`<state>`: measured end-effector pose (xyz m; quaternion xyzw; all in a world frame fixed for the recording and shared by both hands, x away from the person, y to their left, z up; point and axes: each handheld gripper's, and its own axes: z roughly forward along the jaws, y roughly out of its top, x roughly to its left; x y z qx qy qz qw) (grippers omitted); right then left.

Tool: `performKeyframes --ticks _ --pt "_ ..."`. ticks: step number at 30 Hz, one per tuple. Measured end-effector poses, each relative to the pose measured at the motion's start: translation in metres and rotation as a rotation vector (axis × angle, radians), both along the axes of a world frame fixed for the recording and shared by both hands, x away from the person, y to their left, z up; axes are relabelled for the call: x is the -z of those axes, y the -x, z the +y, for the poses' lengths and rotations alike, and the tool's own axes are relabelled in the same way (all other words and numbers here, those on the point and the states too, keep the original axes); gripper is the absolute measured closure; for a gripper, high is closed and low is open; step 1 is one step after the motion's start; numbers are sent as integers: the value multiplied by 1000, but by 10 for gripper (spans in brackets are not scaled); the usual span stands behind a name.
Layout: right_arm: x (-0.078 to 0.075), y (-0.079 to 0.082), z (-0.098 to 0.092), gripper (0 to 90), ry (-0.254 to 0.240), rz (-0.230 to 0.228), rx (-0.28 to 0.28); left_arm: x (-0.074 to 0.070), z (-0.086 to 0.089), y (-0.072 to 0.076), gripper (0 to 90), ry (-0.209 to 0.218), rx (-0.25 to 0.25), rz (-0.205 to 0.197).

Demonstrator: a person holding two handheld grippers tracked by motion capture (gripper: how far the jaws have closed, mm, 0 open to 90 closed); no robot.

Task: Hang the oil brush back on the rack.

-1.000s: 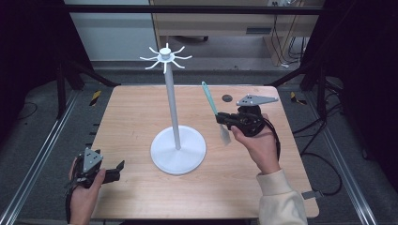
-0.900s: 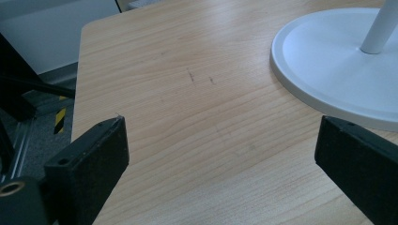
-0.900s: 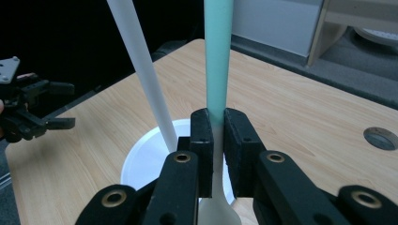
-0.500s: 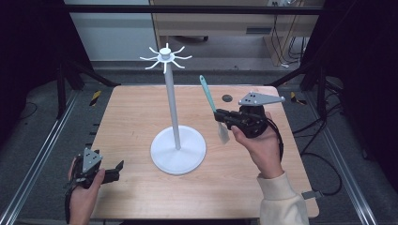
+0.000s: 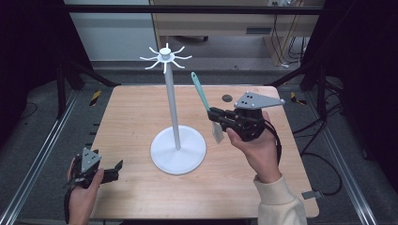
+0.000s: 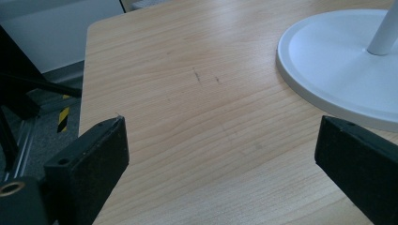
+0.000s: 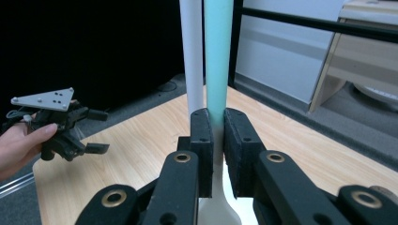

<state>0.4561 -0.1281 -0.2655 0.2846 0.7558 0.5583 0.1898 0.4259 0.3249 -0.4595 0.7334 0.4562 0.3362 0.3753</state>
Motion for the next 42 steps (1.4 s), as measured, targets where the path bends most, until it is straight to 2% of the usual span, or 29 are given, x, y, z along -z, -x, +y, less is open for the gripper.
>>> performKeyframes --ticks 8,19,30,42 --pt "-7 5 0 824 -32 -34 -6 0 -1 0 28 -6 0 4" --pt "-19 10 6 824 -45 -75 -25 1 -2 0 28 -12 3 9" --pt "-18 8 16 824 -28 -72 -25 1 -1 0 28 -9 3 10" --pt "-18 3 20 824 -36 -64 -29 1 -1 1 28 -10 3 9"
